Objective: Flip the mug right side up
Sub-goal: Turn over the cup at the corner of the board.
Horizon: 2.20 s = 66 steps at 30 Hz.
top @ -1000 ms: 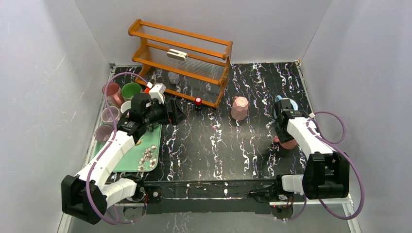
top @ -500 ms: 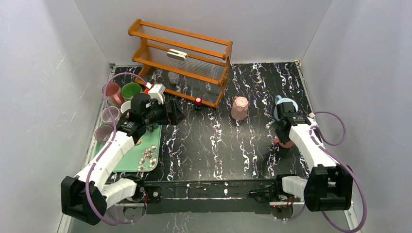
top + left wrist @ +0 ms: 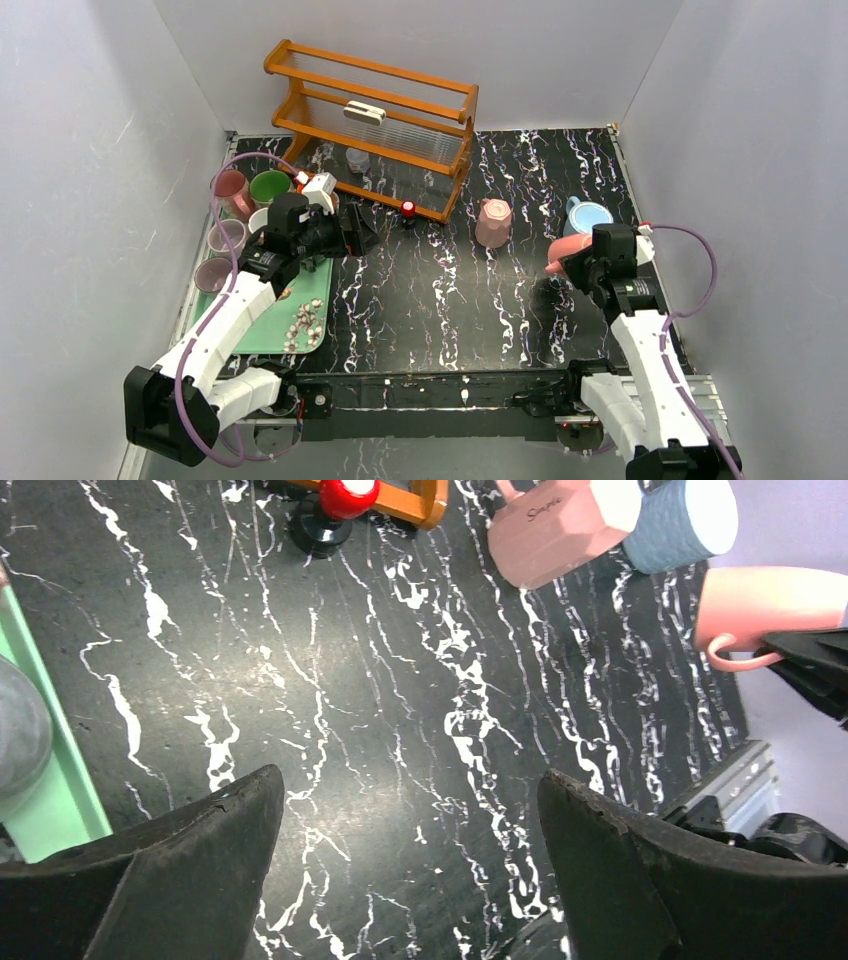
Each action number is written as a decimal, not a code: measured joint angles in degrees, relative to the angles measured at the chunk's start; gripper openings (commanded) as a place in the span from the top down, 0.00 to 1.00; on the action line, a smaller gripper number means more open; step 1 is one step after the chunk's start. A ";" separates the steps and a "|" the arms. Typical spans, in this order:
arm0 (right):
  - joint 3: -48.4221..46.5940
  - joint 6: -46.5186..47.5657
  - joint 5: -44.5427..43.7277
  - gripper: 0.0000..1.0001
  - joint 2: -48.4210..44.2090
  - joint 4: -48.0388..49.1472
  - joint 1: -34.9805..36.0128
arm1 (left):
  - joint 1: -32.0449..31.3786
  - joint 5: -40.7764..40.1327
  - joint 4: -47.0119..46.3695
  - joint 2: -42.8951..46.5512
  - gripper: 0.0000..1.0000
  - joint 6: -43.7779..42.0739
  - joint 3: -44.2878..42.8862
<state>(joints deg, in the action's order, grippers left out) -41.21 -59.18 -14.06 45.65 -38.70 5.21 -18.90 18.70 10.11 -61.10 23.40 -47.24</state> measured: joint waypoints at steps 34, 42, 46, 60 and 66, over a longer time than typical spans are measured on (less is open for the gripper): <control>15.85 -9.51 47.69 0.99 -10.51 60.04 0.02 | -8.07 18.86 -41.03 0.24 0.20 38.53 9.35; 16.87 -13.73 49.20 0.99 -6.67 70.79 2.89 | -16.06 15.37 -44.39 -5.55 0.23 39.23 7.76; 17.66 -14.82 49.20 0.99 -5.03 75.25 6.75 | -19.87 13.31 -46.34 -9.31 0.26 38.95 5.01; 20.46 -16.92 48.63 0.99 -2.82 83.65 12.92 | -27.34 9.94 -56.19 -18.93 0.47 40.74 1.68; 20.44 -17.07 48.98 0.99 -1.77 86.60 13.29 | -28.09 9.09 -58.07 -19.50 0.60 41.94 0.74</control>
<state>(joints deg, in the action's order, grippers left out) -20.78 -76.25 34.92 43.88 47.90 18.50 -46.98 27.79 -47.97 -80.60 65.34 -46.50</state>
